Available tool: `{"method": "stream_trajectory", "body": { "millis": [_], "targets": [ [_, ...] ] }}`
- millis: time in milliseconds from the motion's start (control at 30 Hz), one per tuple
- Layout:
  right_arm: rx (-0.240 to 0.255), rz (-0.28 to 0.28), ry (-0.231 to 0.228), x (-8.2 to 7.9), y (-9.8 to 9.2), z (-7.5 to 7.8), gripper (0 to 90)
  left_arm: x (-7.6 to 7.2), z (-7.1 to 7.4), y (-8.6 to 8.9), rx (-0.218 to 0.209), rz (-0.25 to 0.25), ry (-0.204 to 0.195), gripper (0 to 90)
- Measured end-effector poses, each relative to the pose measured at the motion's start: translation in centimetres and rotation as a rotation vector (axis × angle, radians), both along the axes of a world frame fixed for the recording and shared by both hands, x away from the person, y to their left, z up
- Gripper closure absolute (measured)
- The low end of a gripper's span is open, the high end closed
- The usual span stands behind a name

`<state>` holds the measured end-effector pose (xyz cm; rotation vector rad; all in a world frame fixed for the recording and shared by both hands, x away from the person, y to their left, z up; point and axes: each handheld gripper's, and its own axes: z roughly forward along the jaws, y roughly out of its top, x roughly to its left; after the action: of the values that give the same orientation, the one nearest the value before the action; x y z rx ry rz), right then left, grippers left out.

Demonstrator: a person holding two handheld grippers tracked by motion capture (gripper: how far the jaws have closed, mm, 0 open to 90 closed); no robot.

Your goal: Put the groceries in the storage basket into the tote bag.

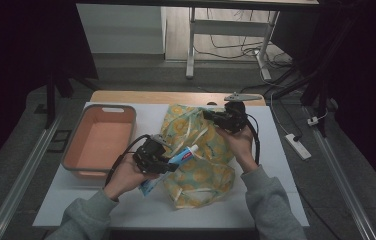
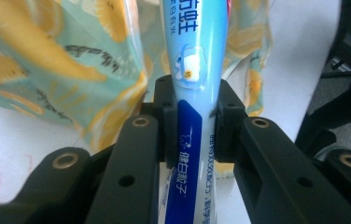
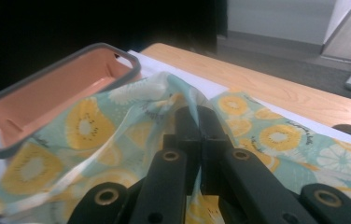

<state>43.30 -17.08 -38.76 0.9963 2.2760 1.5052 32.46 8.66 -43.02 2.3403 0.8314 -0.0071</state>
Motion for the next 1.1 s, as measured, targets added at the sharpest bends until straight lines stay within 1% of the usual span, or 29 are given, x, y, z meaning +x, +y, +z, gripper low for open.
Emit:
{"method": "stream_trajectory", "body": {
  "millis": [33,67,167,300,400,433,533,567,633,667,733,833,933,967,1000,1100],
  "targets": [
    [0.010,0.004,-0.009,-0.2,-0.1,0.1,89.2,0.0,-0.2,-0.1,0.007,0.007,0.004,74.9],
    [0.030,0.014,-0.009,-0.6,-0.4,0.2,89.3,0.1,-0.5,-0.1,0.019,0.007,0.010,74.9],
    [0.029,0.015,-0.016,-1.0,-0.5,0.4,89.2,0.4,-1.4,-0.3,0.034,0.013,0.038,74.9],
    [0.030,0.017,-0.041,-1.6,-0.4,0.8,89.2,0.9,-2.4,-1.0,0.057,0.018,0.065,74.9],
    [0.038,0.020,-0.044,-1.7,-0.5,0.9,89.2,1.4,-2.9,-1.3,0.067,0.019,0.079,74.9],
    [0.051,0.026,-0.039,-1.8,-0.5,1.0,89.3,1.6,-3.0,-1.4,0.070,0.022,0.083,74.8],
    [0.057,0.028,-0.042,-2.0,-0.5,1.1,89.2,2.2,-3.5,-1.5,0.091,0.038,0.088,74.8],
    [0.061,0.031,-0.050,-2.2,-0.4,1.3,89.2,2.3,-3.8,-1.5,0.109,0.038,0.093,74.8],
    [0.065,0.038,-0.055,-2.4,-0.4,1.5,89.3,2.3,-3.8,-1.6,0.113,0.038,0.093,74.8],
    [0.065,0.038,-0.055,-2.4,-0.4,1.5,89.3,2.3,-3.9,-1.6,0.109,0.039,0.094,74.8],
    [0.083,0.053,-0.044,-2.6,-0.3,1.5,89.3,2.2,-3.5,-1.8,0.085,0.042,0.087,74.7],
    [0.072,0.060,-0.046,-2.8,0.2,1.3,89.3,2.3,-2.7,-2.1,0.043,0.033,0.083,74.7],
    [0.067,0.070,-0.036,-2.9,0.5,1.1,89.3,2.7,-2.1,-2.7,0.008,0.040,0.080,74.6],
    [0.066,0.083,-0.028,-3.0,0.8,0.8,89.3,2.8,-2.0,-2.9,0.001,0.038,0.082,74.6],
    [0.066,0.083,-0.028,-3.0,0.8,0.8,89.3,3.1,-2.0,-3.2,-0.002,0.036,0.081,74.6],
    [0.065,0.104,-0.014,-3.3,1.1,0.5,89.3,4.0,-2.3,-3.8,-0.032,0.066,0.086,74.5]
  ]
}}
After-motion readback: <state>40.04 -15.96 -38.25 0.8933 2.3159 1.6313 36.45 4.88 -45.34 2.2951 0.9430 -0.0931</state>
